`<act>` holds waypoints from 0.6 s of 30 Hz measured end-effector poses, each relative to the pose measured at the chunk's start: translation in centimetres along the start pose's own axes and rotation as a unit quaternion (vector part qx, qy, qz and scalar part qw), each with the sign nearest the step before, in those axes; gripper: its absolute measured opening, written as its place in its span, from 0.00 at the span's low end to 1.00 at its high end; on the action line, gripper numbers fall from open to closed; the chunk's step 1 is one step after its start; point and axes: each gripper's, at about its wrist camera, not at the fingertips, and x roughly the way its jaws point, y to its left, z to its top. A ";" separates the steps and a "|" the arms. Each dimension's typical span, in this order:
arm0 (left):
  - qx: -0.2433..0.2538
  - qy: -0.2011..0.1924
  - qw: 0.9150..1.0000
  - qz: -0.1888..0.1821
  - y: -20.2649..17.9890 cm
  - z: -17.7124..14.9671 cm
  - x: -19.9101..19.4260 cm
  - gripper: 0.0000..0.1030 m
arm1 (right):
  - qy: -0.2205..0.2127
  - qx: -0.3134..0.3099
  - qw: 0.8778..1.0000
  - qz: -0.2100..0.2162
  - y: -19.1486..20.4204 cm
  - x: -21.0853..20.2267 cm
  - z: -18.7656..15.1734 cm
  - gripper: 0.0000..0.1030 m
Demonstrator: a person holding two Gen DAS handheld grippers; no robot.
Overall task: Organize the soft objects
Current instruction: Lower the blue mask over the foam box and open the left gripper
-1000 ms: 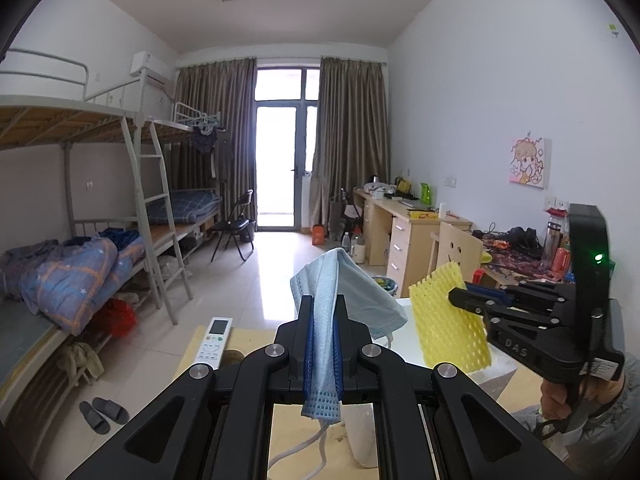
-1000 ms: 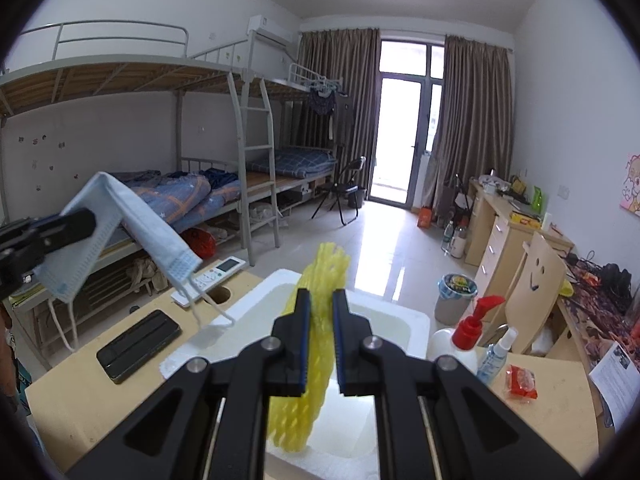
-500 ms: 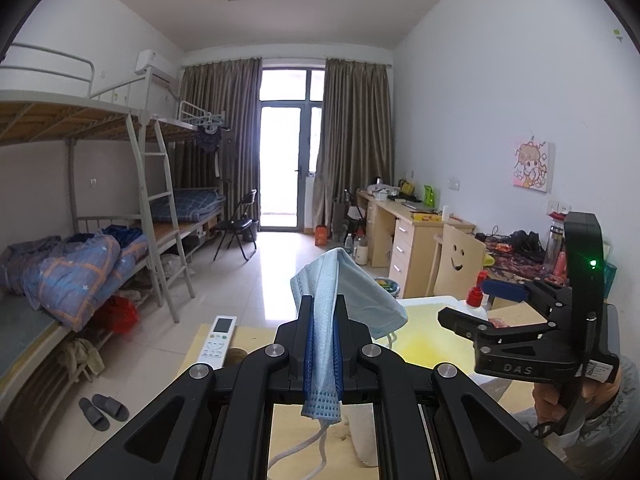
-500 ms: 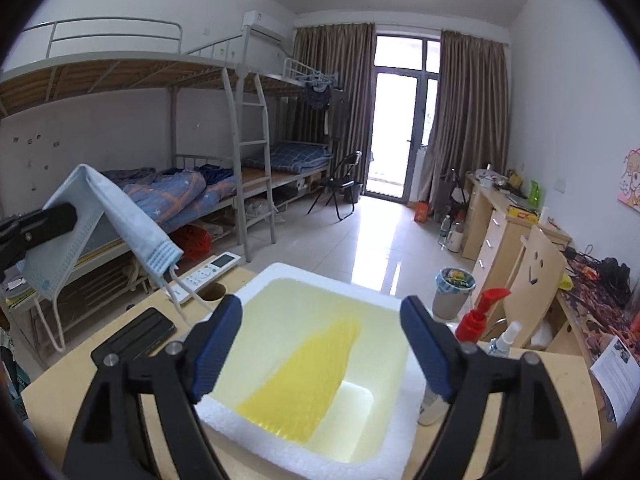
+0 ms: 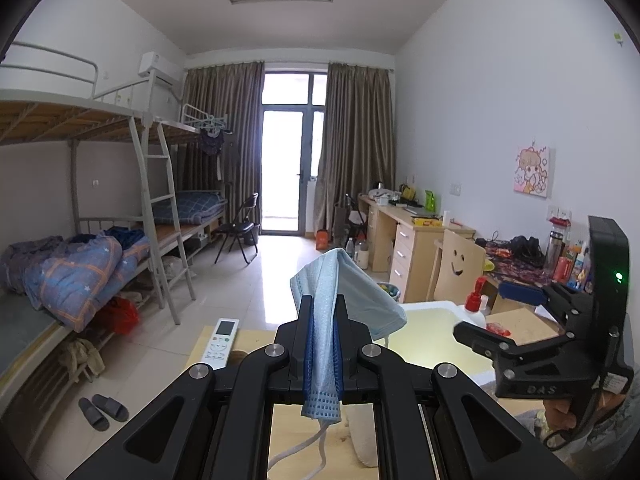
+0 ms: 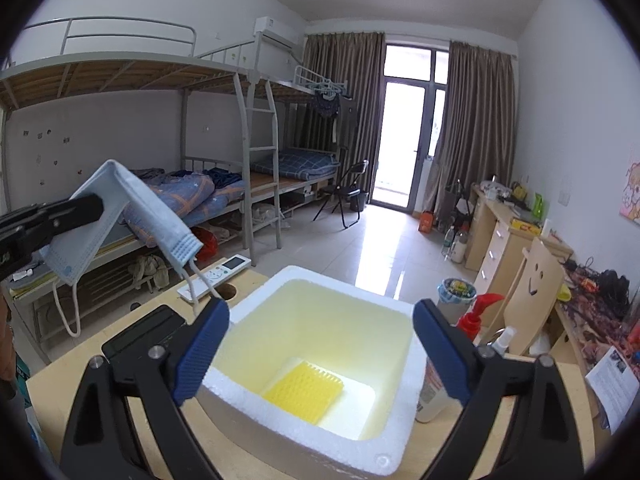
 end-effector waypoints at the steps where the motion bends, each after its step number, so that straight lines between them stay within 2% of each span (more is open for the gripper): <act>1: 0.000 0.000 1.000 0.000 0.0 0.1 0.0 0.08 | -0.003 -0.002 1.000 0.000 0.1 -0.3 0.0 0.93; 5: -0.002 0.002 1.000 -0.005 -0.2 0.2 0.4 0.08 | -0.004 0.001 1.000 -0.004 -0.1 -0.7 -0.1 0.93; 18: 0.010 0.006 0.998 -0.057 -3.0 0.9 1.7 0.08 | -0.013 0.021 0.999 -0.034 -2.4 -2.8 -0.5 0.93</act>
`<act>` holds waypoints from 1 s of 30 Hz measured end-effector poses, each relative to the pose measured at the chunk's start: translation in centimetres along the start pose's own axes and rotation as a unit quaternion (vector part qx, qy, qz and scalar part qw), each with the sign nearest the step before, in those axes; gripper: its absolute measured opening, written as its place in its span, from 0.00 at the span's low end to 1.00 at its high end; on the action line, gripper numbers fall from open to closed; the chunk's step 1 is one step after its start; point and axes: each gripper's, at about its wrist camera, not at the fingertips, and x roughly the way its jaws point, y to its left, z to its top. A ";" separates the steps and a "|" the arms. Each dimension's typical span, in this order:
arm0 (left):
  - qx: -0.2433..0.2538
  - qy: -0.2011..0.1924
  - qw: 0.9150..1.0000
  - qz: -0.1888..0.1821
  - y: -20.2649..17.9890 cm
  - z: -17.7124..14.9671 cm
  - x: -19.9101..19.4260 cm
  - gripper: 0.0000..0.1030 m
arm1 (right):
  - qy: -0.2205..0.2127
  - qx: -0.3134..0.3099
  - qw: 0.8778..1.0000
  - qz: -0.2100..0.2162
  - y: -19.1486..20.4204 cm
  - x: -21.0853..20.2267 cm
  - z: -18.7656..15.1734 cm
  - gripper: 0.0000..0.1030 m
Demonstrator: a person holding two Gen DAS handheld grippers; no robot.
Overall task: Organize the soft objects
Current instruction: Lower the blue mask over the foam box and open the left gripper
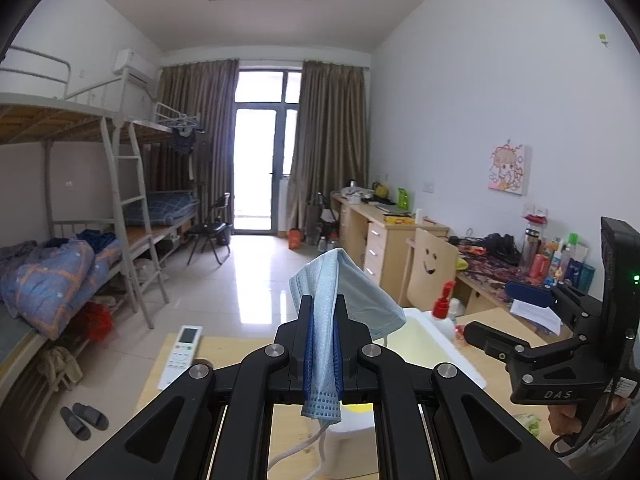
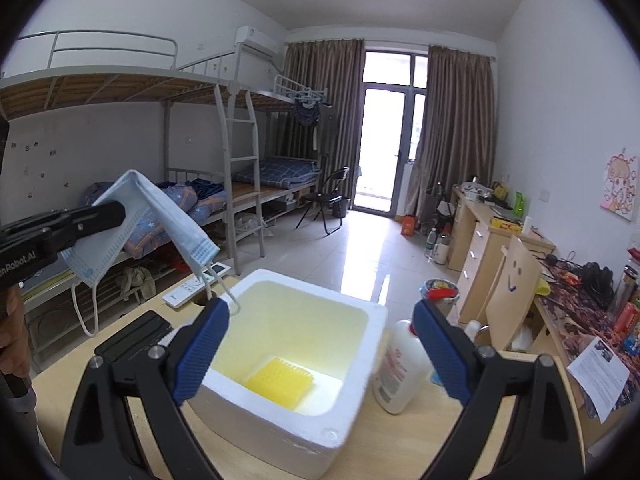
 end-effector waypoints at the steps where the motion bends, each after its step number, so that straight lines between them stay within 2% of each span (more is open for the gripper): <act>1: 0.003 0.001 1.000 -0.005 -0.3 0.1 0.2 0.08 | -0.001 0.002 1.000 -0.002 -0.3 -0.3 -0.1 0.93; 17: 0.030 0.028 0.997 -0.062 -2.5 0.5 3.2 0.08 | -0.016 0.029 0.997 -0.063 -3.3 -4.5 -1.9 0.93; 30: 0.031 0.070 0.994 -0.072 -3.5 -0.2 6.5 0.08 | -0.012 0.061 0.994 -0.092 -5.8 -5.8 -3.3 0.93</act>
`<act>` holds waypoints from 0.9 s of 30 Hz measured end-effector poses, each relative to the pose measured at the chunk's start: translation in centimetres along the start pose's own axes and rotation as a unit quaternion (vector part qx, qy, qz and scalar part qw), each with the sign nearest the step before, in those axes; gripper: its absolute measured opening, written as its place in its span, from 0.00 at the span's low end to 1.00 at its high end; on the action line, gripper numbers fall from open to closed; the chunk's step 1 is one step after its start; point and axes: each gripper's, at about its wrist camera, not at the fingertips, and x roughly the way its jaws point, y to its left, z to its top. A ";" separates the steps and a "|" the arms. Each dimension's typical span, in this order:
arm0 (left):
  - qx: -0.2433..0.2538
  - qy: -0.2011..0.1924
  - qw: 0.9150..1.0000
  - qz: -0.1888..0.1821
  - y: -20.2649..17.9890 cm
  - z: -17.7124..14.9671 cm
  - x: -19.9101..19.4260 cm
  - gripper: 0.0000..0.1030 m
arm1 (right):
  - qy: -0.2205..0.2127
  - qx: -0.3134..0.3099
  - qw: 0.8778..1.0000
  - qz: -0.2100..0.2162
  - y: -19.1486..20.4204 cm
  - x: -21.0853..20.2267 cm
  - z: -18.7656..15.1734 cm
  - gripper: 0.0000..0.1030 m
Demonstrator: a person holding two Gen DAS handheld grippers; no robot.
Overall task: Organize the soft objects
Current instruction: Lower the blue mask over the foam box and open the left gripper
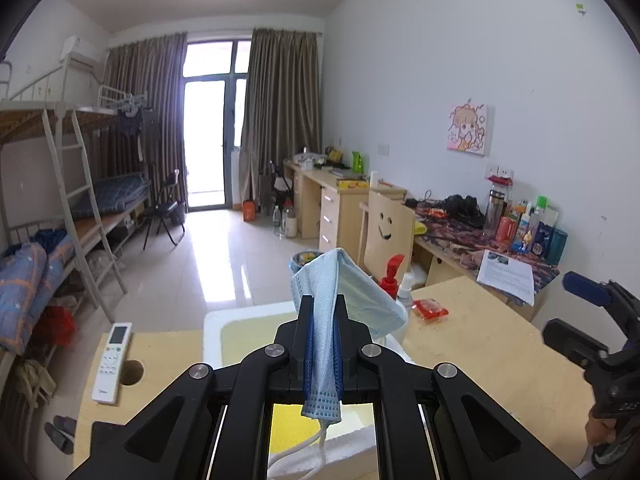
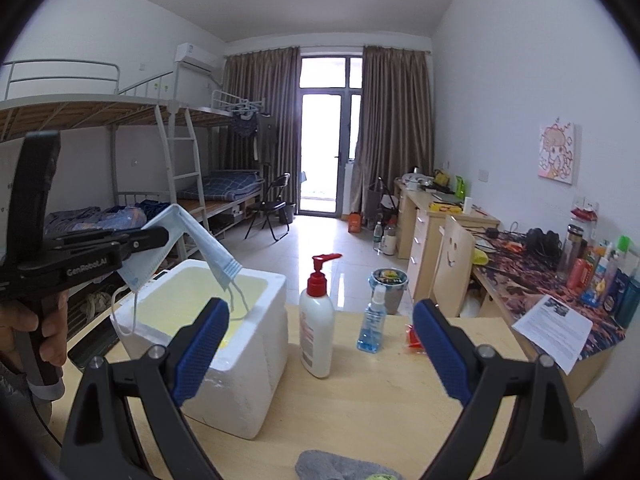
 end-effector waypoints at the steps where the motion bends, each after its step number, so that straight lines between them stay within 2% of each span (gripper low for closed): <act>1: -0.001 0.006 1.000 -0.001 0.1 0.0 0.4 0.08 | 0.001 0.002 1.000 -0.002 0.0 0.1 0.0 0.93; 18: -0.003 0.067 0.998 0.020 -0.5 -0.4 4.2 0.08 | 0.007 0.016 1.000 -0.014 -1.2 -0.3 -1.0 0.93; 22: -0.006 0.084 0.996 0.028 -0.2 -0.6 5.2 0.14 | 0.009 0.020 1.000 -0.016 -1.3 -0.3 -1.1 0.93; 23: -0.004 0.086 0.996 0.030 -0.1 -0.7 5.3 0.23 | 0.009 0.020 1.000 -0.015 -1.4 -0.3 -1.2 0.93; 24: -0.001 0.087 0.996 0.032 -0.2 -0.7 5.3 0.43 | 0.010 0.020 1.000 -0.016 -1.4 -0.3 -1.2 0.93; 25: 0.002 0.085 0.996 0.034 -0.2 -0.7 5.2 0.57 | 0.010 0.020 1.000 -0.016 -1.5 -0.3 -1.2 0.93; 26: 0.003 0.078 0.996 0.040 -0.2 -0.7 4.9 0.82 | 0.009 0.021 1.000 -0.016 -1.6 -0.2 -1.1 0.93; 27: 0.002 0.072 0.996 0.045 -0.2 -0.6 4.7 0.92 | 0.009 0.021 1.000 -0.016 -1.6 -0.2 -1.1 0.93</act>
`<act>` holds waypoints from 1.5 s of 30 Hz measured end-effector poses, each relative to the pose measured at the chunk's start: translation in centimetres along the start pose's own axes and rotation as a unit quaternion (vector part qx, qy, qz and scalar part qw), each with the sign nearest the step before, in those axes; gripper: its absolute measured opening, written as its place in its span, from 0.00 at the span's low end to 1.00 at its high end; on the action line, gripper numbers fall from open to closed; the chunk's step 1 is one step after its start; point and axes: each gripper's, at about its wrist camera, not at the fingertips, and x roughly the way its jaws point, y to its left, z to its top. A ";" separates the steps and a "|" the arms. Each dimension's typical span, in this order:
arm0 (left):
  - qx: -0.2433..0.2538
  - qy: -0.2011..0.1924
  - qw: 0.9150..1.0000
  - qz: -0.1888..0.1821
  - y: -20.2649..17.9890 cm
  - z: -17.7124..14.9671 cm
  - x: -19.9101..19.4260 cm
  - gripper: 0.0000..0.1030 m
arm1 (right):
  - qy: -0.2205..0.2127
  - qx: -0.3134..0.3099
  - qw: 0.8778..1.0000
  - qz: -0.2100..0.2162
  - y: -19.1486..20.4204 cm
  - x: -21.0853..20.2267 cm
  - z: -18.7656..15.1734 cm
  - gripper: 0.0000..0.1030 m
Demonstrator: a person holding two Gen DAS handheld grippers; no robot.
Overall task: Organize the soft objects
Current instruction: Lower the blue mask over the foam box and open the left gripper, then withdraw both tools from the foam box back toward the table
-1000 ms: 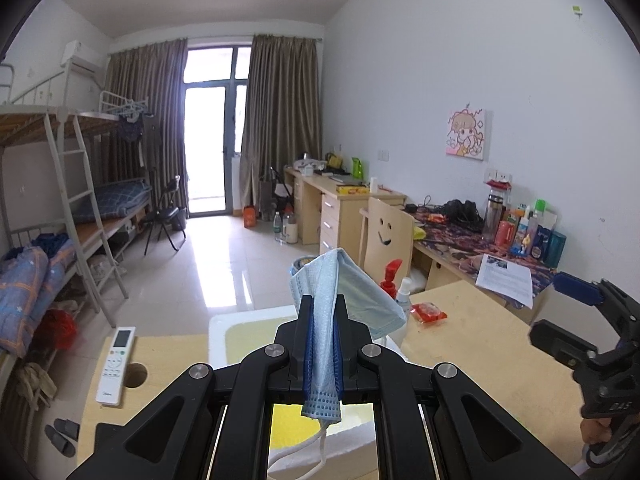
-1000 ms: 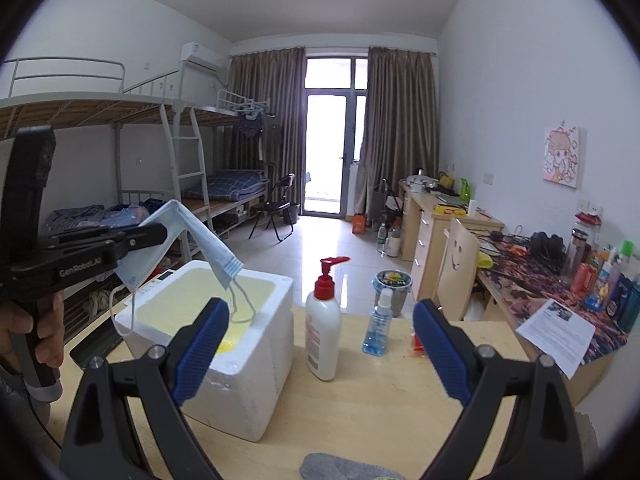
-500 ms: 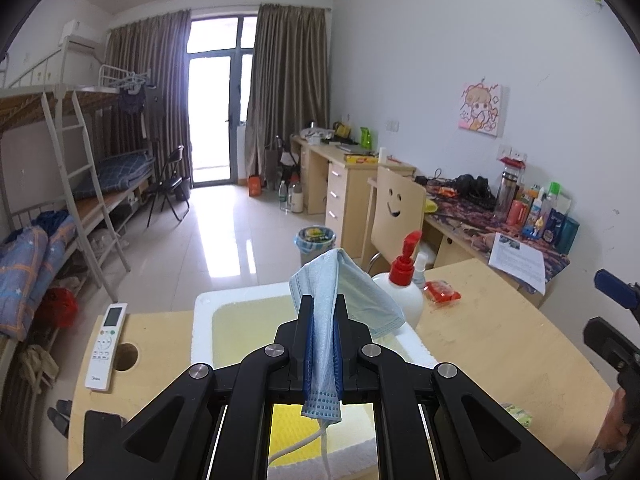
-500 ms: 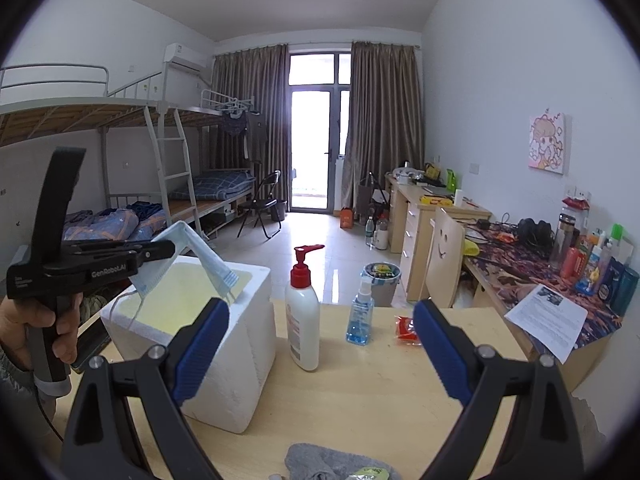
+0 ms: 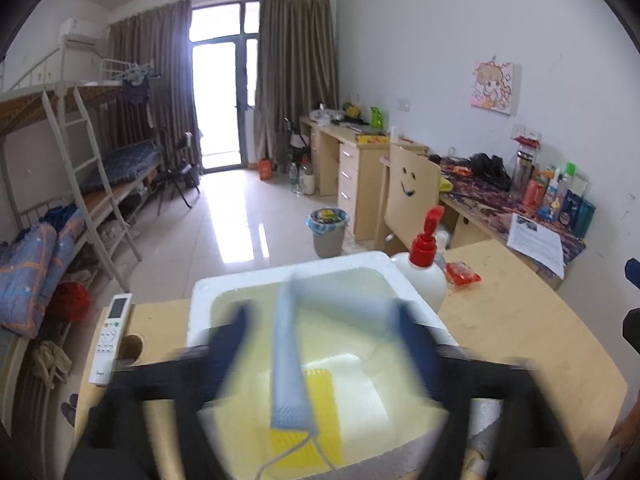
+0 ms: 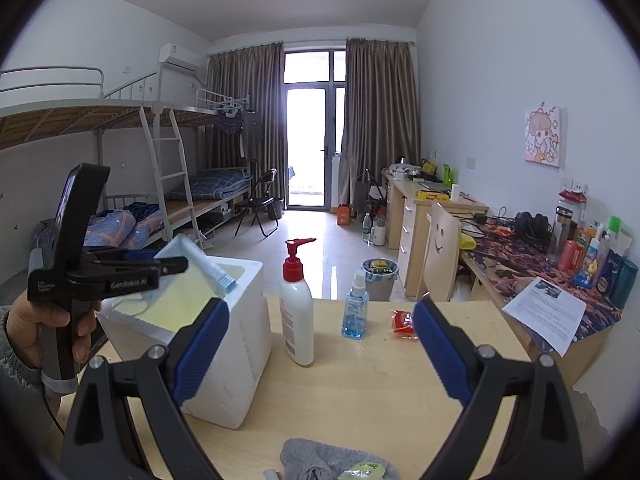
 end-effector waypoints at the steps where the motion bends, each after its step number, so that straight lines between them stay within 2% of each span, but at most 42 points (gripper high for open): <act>1: -0.003 -0.010 1.000 0.006 0.0 0.1 -0.4 0.93 | 0.000 0.000 1.000 0.001 0.0 0.0 0.0 0.93; 4: -0.003 -0.017 1.000 0.009 0.0 0.2 -0.9 0.97 | 0.001 -0.001 1.000 0.000 -0.1 0.0 0.0 0.93; 14: -0.006 -0.028 1.000 0.009 0.1 0.2 -2.3 0.97 | -0.003 -0.002 1.000 0.003 0.3 -0.4 0.1 0.93; 29: -0.003 -0.073 0.997 0.006 -0.8 -0.5 -8.0 0.99 | -0.024 -0.007 1.000 0.016 1.1 -3.2 0.3 0.93; 32: -0.006 -0.081 0.997 0.005 -0.8 -0.8 -9.1 0.99 | -0.030 -0.005 0.999 0.023 1.0 -3.9 0.3 1.00; 45: -0.001 -0.111 0.994 0.014 -2.7 -2.3 -13.3 0.99 | -0.049 0.000 0.998 0.031 1.2 -6.8 0.1 1.00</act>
